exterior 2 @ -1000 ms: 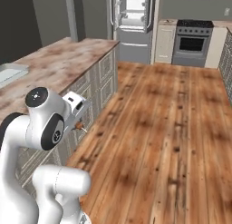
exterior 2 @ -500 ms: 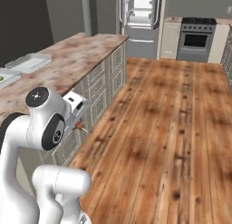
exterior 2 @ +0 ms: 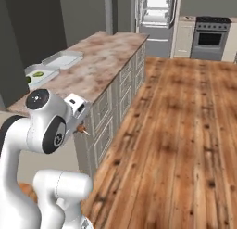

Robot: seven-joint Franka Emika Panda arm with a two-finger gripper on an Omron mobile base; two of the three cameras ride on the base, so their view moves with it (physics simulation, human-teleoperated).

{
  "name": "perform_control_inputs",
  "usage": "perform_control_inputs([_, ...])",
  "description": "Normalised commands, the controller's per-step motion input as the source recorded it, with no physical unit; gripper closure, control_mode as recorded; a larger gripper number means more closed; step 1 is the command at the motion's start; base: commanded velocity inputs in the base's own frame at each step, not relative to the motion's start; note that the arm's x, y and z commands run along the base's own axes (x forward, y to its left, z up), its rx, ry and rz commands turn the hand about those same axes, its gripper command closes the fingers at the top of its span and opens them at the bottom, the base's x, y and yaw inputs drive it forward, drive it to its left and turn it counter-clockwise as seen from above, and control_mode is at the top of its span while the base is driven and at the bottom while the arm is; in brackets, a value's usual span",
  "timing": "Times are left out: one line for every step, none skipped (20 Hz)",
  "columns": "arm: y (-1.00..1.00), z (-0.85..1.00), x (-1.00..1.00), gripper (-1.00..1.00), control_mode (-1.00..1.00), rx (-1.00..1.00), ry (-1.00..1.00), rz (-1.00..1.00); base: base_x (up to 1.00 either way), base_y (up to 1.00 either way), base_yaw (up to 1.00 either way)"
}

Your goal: Place the cold items (mango and lime) from the fridge in one tupperware on the dining counter. Place the warm items (kebab skewer and hot dog) in the stove area in another tupperware.

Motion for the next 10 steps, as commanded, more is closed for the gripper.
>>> perform_control_inputs([0.0,0.0,0.0,1.0,1.0,0.0,0.0,0.0,-0.22,1.0,-0.15])
perform_control_inputs([0.0,0.0,0.0,1.0,1.0,0.0,0.0,0.0,-0.16,1.0,-0.19])
perform_control_inputs([0.0,0.0,0.0,1.0,1.0,0.0,0.0,0.0,-0.09,1.0,-0.22])
perform_control_inputs([0.0,0.0,0.0,1.0,1.0,0.0,0.0,0.0,-0.08,1.0,-0.25])
perform_control_inputs([0.0,0.0,0.0,1.0,1.0,0.0,0.0,0.0,-0.06,1.0,-0.3])
perform_control_inputs([0.0,0.0,0.0,1.0,1.0,0.0,0.0,0.0,-0.08,1.0,-0.33])
perform_control_inputs([0.0,0.0,0.0,1.0,1.0,0.0,0.0,0.0,-0.14,1.0,-0.33])
perform_control_inputs([0.0,0.0,0.0,1.0,1.0,0.0,0.0,0.0,-0.24,1.0,-0.33])
perform_control_inputs([0.0,0.0,0.0,1.0,1.0,0.0,0.0,0.0,-0.29,1.0,-0.33])
perform_control_inputs([0.0,0.0,0.0,1.0,1.0,0.0,0.0,0.0,-0.34,1.0,-0.32])
